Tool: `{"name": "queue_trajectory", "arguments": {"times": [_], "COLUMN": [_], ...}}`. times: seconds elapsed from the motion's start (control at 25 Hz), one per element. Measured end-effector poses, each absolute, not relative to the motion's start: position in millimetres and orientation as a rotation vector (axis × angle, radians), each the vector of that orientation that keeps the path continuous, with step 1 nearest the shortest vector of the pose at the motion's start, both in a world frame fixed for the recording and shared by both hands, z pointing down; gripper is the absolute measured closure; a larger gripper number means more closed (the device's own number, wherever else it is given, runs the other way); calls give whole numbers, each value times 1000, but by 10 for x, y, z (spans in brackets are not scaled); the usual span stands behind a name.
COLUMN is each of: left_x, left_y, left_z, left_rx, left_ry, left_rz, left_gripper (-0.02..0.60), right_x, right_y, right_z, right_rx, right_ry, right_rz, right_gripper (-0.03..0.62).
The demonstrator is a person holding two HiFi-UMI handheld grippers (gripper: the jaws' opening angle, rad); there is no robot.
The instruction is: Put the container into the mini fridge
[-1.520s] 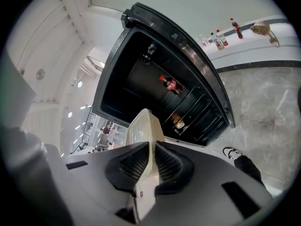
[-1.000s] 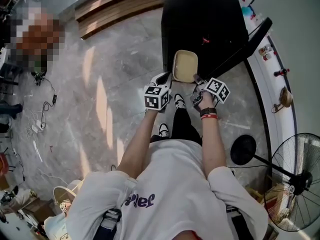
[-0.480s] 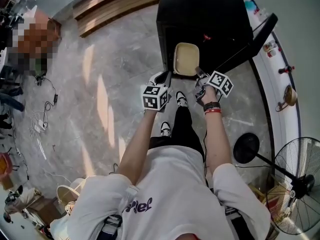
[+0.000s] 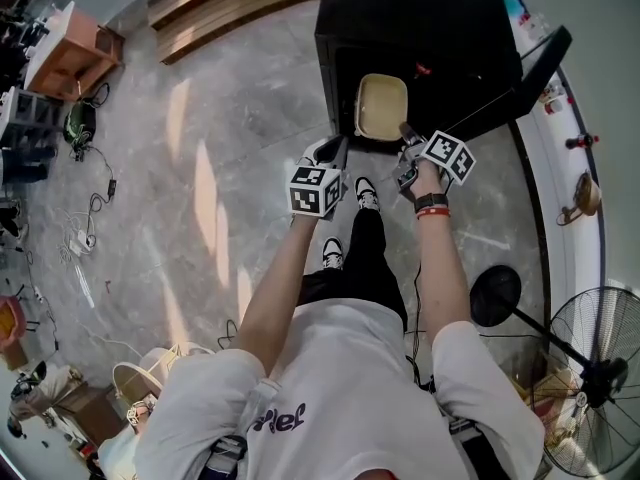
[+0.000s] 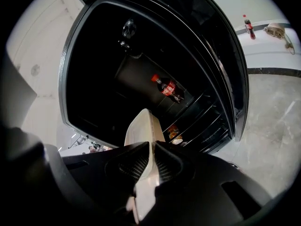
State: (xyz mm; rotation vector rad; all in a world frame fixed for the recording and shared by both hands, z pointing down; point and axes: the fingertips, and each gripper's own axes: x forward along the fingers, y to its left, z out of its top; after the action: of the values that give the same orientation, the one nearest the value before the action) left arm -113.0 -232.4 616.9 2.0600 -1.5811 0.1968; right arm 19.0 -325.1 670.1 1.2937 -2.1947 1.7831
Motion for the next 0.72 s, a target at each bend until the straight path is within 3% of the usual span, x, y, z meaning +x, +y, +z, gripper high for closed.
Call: {"name": "queue_trajectory", "arguments": {"times": [0.72], "left_x": [-1070], "left_y": [-2595], "left_z": [6495], "left_rx": [2082], "left_ry": [-1565], "left_rz": [203], "left_gripper": [561], "right_x": [128], "right_y": [-3657], "right_z": [7049], "right_rx": [1320], "right_ry": [-2185], "right_rz": [1744], "right_gripper": [542]}}
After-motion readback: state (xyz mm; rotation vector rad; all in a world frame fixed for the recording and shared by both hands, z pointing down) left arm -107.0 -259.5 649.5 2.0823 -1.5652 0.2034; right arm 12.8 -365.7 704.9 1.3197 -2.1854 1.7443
